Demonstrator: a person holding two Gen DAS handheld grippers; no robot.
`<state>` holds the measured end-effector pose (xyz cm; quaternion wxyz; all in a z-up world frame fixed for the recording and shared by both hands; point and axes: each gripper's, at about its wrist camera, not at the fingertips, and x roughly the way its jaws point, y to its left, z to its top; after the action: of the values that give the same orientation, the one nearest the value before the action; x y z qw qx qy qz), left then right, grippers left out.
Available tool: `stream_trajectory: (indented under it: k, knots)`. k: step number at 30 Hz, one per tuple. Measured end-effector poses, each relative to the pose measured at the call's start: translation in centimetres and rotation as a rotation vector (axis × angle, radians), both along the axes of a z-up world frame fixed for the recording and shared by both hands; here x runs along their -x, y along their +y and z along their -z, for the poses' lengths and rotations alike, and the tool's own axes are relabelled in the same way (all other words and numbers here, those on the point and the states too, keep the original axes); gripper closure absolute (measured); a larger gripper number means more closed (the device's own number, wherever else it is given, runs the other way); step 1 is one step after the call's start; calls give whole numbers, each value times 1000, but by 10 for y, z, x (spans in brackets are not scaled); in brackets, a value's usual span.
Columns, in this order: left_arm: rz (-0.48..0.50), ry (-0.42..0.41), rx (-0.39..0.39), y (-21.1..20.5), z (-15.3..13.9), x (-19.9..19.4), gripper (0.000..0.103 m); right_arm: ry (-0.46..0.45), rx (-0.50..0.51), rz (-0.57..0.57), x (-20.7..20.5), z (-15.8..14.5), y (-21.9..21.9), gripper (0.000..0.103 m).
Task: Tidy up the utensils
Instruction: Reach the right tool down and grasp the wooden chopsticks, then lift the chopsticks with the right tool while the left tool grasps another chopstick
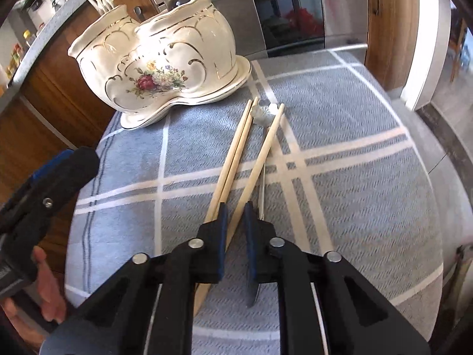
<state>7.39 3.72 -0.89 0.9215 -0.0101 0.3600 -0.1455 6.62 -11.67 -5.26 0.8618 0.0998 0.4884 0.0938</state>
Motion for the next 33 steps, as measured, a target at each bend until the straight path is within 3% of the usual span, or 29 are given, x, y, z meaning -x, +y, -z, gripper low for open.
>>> stream_trajectory:
  k: [5,9,16,21,23,25,28,33]
  knots:
    - [-4,0,0,4,0,0,11,-30,66,-22,0,0,9,93]
    - [6,13,-1,2,3,-1,11,-22,-10,-6,-1,-2,-2,98]
    - [36,33,-35,-8,11,-4,11,-48,-91,15,-2,-12,-21,98]
    - [77,72,-6,-17,16,-7,12,-97,-149,52,1,-28,-41,98]
    - [107,84,-14,-27,19,-7,17,-116,-160,64,2,-32,-50,98]
    - [138,99,-43,-38,23,-8,37,-123,-168,67,2,-34,-52,98]
    - [169,144,-65,-52,33,-12,53,-118,-182,49,2,-34,-56,98]
    - [179,177,-90,-65,43,-19,64,-129,-178,42,7,-39,-65,98]
